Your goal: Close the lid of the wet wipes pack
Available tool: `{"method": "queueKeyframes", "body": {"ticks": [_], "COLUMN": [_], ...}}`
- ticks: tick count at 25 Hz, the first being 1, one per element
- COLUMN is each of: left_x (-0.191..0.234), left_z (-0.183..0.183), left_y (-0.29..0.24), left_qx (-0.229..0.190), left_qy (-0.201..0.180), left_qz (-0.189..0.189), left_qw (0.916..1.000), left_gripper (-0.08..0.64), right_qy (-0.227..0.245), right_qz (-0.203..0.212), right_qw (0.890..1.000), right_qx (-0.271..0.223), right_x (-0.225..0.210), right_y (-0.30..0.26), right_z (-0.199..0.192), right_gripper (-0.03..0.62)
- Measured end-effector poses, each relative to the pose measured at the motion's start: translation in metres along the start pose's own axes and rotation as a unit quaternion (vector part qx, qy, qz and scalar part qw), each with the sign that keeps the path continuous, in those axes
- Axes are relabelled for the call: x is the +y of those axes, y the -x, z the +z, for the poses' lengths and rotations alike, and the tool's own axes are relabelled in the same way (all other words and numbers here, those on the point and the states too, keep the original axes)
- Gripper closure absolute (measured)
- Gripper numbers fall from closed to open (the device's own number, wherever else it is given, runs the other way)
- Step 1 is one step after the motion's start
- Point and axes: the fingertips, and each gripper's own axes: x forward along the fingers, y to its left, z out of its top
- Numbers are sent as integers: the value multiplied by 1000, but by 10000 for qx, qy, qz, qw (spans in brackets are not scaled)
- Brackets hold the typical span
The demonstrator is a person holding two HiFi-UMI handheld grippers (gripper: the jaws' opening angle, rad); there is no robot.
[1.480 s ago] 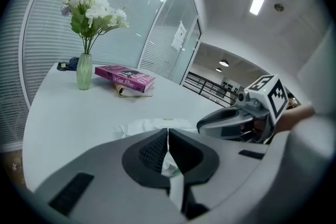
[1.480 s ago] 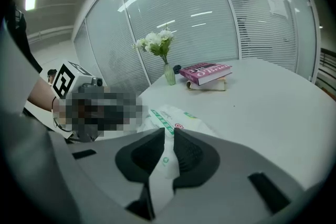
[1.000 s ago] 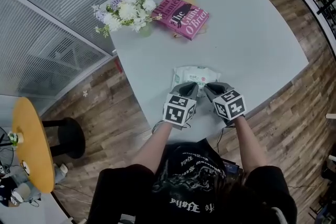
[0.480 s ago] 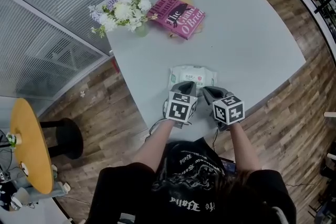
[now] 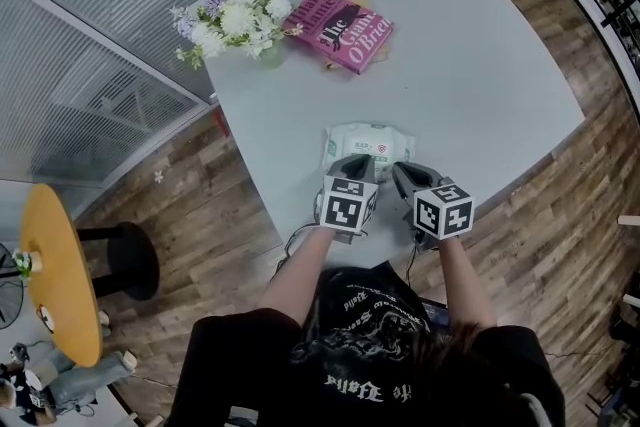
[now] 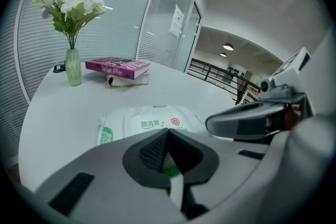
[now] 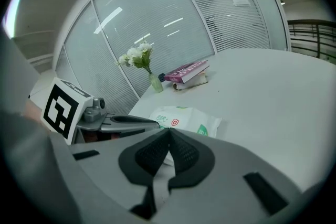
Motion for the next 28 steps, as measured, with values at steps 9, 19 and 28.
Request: {"method": "queueKeyframes", "body": {"ticks": [9, 19, 28], "left_x": [2, 5, 29], "left_z": [10, 23, 15], "left_y": [22, 106, 159], "left_qx": [-321, -1527, -1903], "left_qy": [391, 92, -128], "left_qz": [-241, -136, 364], "left_qw": [9984, 9881, 9810], "left_gripper": [552, 552, 552], "right_qy": [85, 1495, 1517], "right_qz": [-184, -708, -1152], "right_qw": [9981, 9829, 9719], "right_qx": [-575, -805, -1383], "right_x": [2, 21, 28], "right_y": [18, 61, 90], "right_z": [24, 23, 21], "right_gripper": [587, 577, 592]}}
